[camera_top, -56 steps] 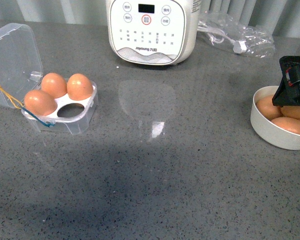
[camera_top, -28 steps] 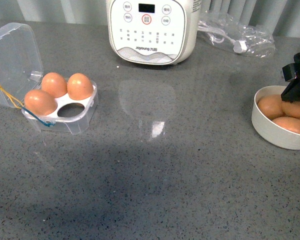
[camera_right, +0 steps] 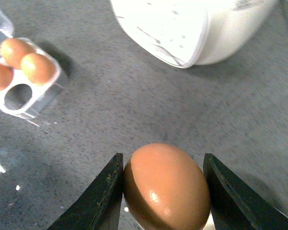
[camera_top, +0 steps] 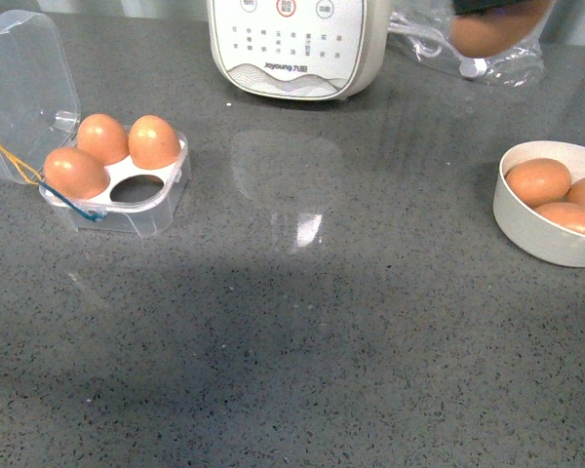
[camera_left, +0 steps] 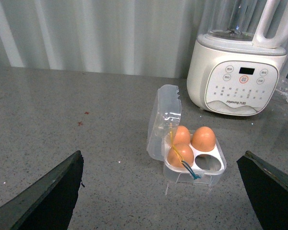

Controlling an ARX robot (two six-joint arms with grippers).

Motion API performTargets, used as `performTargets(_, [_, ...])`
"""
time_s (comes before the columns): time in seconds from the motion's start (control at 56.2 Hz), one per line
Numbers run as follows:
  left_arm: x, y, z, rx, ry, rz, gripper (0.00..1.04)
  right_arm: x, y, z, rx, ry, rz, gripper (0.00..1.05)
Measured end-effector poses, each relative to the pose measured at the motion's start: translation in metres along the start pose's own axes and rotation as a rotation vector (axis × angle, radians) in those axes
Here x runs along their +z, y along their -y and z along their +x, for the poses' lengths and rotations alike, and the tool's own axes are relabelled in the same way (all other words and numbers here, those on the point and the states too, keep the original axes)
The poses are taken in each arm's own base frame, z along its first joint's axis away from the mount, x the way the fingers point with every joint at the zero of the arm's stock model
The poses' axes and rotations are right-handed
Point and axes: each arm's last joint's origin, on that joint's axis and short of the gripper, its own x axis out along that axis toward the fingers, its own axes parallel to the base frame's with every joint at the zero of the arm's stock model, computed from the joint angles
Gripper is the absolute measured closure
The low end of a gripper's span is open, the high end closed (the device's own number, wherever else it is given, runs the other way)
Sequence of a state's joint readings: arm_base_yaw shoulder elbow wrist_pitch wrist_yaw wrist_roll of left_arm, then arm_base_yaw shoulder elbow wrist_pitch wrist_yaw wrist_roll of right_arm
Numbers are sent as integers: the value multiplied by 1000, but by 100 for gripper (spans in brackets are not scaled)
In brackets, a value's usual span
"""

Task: Put egg into box

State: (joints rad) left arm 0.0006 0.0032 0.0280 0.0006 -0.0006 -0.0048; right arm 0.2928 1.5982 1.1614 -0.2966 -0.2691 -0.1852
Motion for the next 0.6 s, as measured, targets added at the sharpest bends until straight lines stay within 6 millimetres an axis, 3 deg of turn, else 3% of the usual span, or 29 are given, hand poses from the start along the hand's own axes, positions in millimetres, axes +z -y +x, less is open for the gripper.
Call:
performTargets(0.231, [0,0,0,0,0,0,7,19,-35,54,221,-34,-147,62])
performTargets(0.605, [0,0,0,0,0,0,7,36,-84,129,405,-79,-271,62])
